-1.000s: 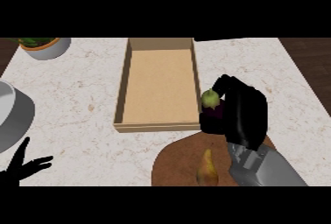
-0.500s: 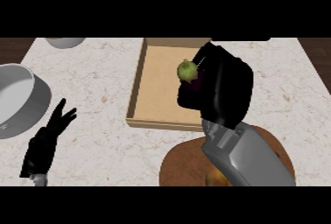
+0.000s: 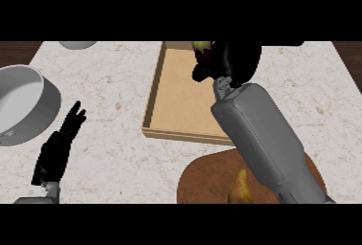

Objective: Pick the eggplant from the cutting board and place it in the cardboard box

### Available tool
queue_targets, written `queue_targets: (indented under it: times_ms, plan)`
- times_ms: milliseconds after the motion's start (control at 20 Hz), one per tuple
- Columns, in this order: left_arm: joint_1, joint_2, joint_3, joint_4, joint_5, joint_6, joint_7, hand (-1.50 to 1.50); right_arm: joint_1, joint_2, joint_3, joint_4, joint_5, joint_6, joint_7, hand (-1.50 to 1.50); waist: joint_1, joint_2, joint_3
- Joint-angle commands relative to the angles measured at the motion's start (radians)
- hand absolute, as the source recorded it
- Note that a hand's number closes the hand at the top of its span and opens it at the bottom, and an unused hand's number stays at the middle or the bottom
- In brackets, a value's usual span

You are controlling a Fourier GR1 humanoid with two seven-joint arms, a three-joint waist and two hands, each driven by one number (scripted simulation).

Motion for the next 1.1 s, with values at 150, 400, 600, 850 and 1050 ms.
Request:
queue_targets:
  times_ms: [150,400,600,850,1050]
  plan:
    - [-0.072,-0.01,0.01,0.038,-0.022,0.006,0.016,0.0,-0.128,0.006,-0.1,0.394,-0.089,-0.196,-0.057,1.5,0.014,0.007,0.0]
    - [-0.014,0.001,0.004,-0.043,-0.004,-0.025,0.023,0.0,-0.156,0.006,-0.201,0.594,-0.129,-0.304,-0.116,1.5,0.028,0.009,0.001]
    - [-0.047,-0.014,0.005,0.023,-0.011,-0.027,-0.007,0.0,-0.248,0.006,-0.22,0.753,-0.186,-0.395,-0.148,-1.5,0.038,0.014,0.0]
    - [-0.039,-0.015,0.004,0.018,-0.011,-0.04,-0.015,0.0,-0.22,0.006,-0.217,0.8,-0.265,-0.576,-0.265,-1.5,0.05,0.015,0.001]
    - [-0.04,-0.008,0.02,0.021,-0.01,-0.033,-0.011,0.0,-0.208,-0.024,-0.299,0.729,-0.253,-0.757,-0.334,-1.5,0.03,0.015,0.002]
